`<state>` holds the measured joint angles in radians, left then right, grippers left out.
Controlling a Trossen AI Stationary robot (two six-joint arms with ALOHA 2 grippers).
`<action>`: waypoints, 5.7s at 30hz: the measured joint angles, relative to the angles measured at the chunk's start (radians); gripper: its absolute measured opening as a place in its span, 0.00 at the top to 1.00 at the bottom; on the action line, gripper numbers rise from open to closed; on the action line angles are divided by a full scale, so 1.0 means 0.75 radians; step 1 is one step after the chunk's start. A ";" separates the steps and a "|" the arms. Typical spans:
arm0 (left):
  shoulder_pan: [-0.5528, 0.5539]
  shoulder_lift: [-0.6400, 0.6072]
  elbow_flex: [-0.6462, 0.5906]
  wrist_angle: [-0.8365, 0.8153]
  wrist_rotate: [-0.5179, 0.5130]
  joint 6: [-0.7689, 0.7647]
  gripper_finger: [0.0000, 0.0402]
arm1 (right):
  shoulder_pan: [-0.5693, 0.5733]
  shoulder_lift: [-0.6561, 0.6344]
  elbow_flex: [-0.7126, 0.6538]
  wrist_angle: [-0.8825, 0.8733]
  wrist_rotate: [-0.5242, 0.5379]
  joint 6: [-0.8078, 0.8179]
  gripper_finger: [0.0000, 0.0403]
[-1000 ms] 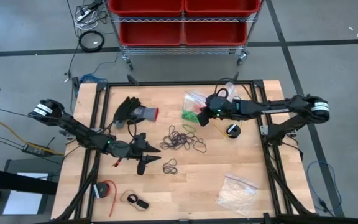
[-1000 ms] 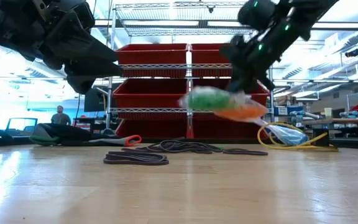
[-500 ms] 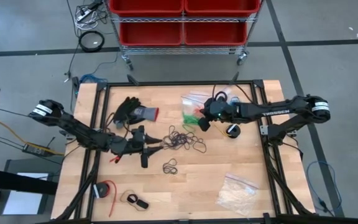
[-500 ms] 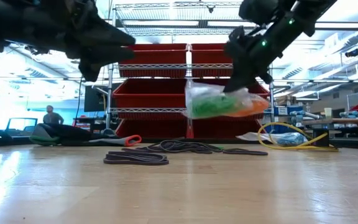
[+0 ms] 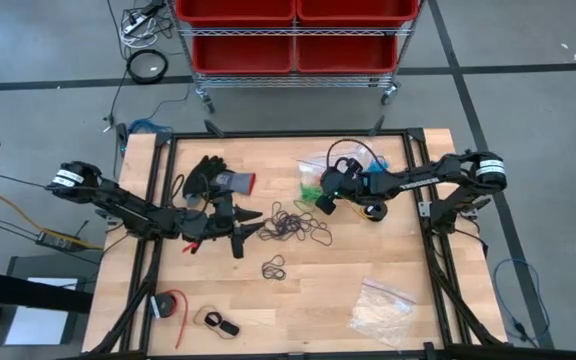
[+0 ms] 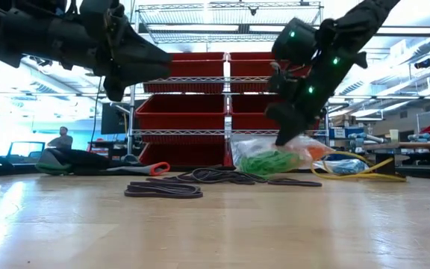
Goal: Sort rubber bands
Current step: Close the transparent zip bag, then open the transparent zip bag
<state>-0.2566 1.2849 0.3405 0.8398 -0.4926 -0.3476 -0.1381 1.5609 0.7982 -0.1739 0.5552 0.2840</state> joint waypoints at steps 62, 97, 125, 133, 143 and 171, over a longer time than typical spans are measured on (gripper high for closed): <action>0.410 0.170 0.001 -0.066 0.435 -0.315 0.61 | -0.518 -0.160 0.001 0.275 -0.812 -0.055 0.76; 0.420 0.420 0.089 0.071 0.585 -0.351 0.61 | -0.570 0.011 0.000 0.097 -0.896 -0.109 0.78; 0.420 0.420 0.089 0.068 0.590 -0.355 0.61 | -0.567 0.010 0.000 0.065 -0.839 -0.219 0.84; 0.420 0.420 0.089 0.068 0.590 -0.350 0.61 | -0.567 0.010 0.000 0.055 -0.905 -0.241 0.99; 0.420 0.420 0.089 0.072 0.590 -0.351 0.61 | -0.508 0.005 0.000 0.055 -0.906 -0.211 1.00; 0.793 0.749 0.389 -0.044 0.799 -0.544 0.55 | -0.152 -0.330 0.000 0.057 -0.830 -0.092 1.00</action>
<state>0.3385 1.8469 0.6326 0.8072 0.1064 -0.7554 -0.2517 1.3132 0.7982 -0.1310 -0.0673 0.2150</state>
